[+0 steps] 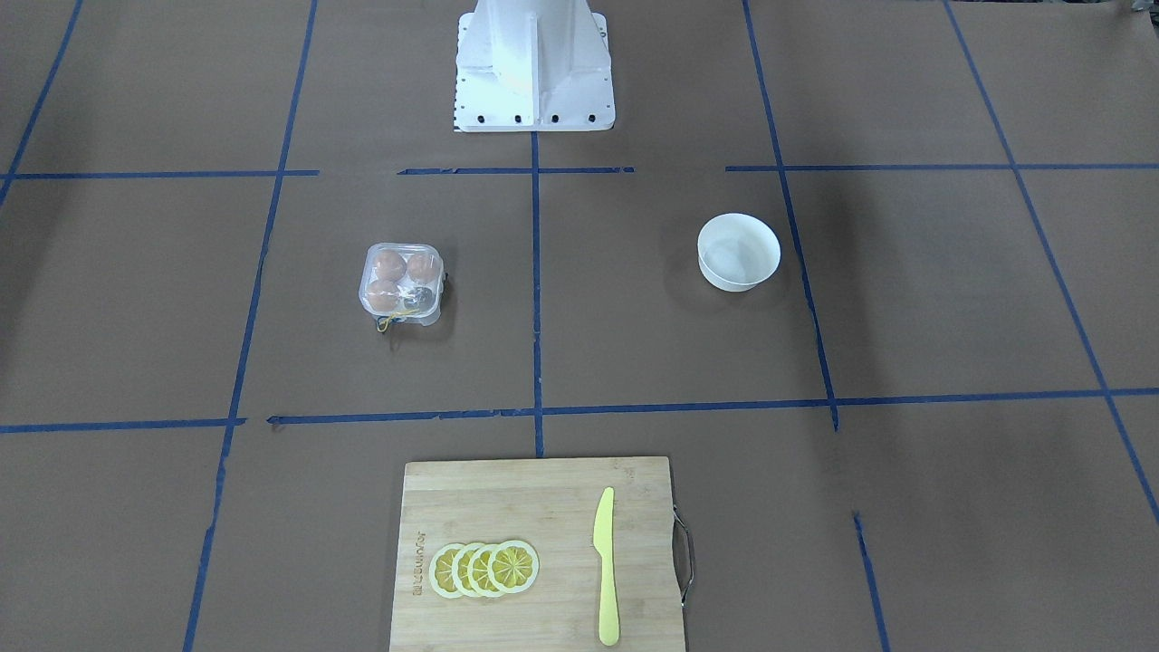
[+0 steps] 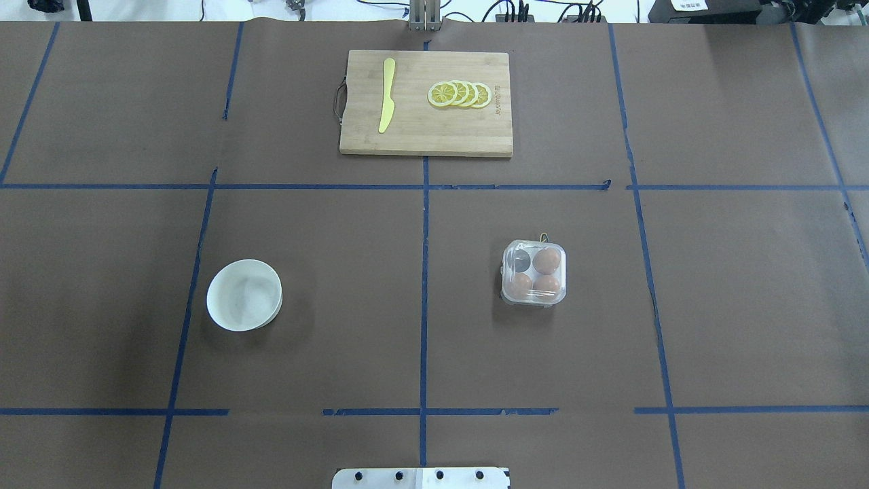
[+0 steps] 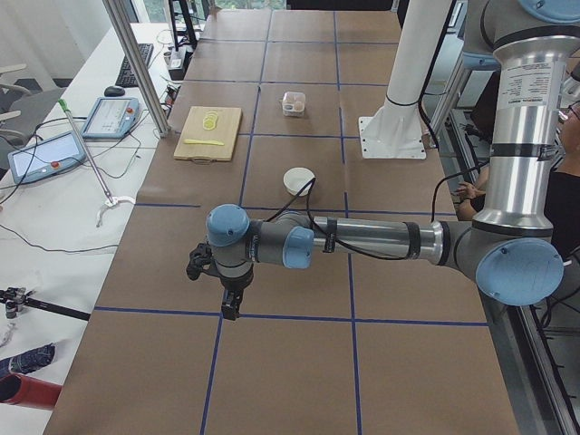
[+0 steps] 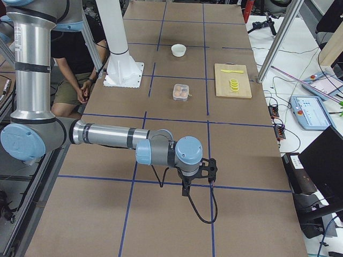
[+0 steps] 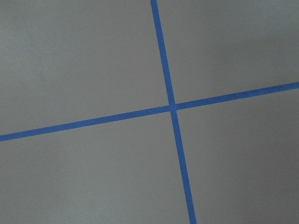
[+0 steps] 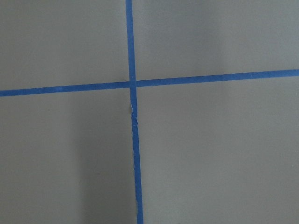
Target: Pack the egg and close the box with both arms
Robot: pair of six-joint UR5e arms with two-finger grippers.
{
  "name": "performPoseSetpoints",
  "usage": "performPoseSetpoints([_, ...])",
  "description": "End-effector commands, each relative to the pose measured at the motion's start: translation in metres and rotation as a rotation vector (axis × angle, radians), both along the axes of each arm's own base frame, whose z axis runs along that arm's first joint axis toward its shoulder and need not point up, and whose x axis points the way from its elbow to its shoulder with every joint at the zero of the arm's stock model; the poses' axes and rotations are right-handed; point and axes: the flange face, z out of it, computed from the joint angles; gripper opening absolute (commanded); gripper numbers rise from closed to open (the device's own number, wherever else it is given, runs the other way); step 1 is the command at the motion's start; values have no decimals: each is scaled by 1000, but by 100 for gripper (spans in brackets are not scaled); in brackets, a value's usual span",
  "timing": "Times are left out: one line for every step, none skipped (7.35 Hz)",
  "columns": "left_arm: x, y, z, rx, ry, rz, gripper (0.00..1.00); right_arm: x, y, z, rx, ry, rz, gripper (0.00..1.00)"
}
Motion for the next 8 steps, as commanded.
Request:
performPoseSetpoints([0,-1,-1,3,0,-1,100,0,0,0,-1,0,0,100])
performPoseSetpoints([0,-1,-2,-2,1,-8,100,0,0,0,-1,0,0,100])
performPoseSetpoints([0,-1,-3,-2,1,-11,100,0,0,0,-1,0,0,100])
performPoseSetpoints([0,-1,-3,-2,1,-11,100,0,0,0,-2,0,1,100])
performPoseSetpoints([0,-1,-3,-2,1,-11,100,0,0,0,-2,0,1,100])
performPoseSetpoints([0,-2,-4,3,2,-11,100,0,0,0,-2,0,1,100])
performPoseSetpoints([0,-2,-4,9,2,-11,100,0,1,1,-3,0,1,100])
performPoseSetpoints([0,-2,-4,10,2,-11,100,0,2,2,-5,0,1,100])
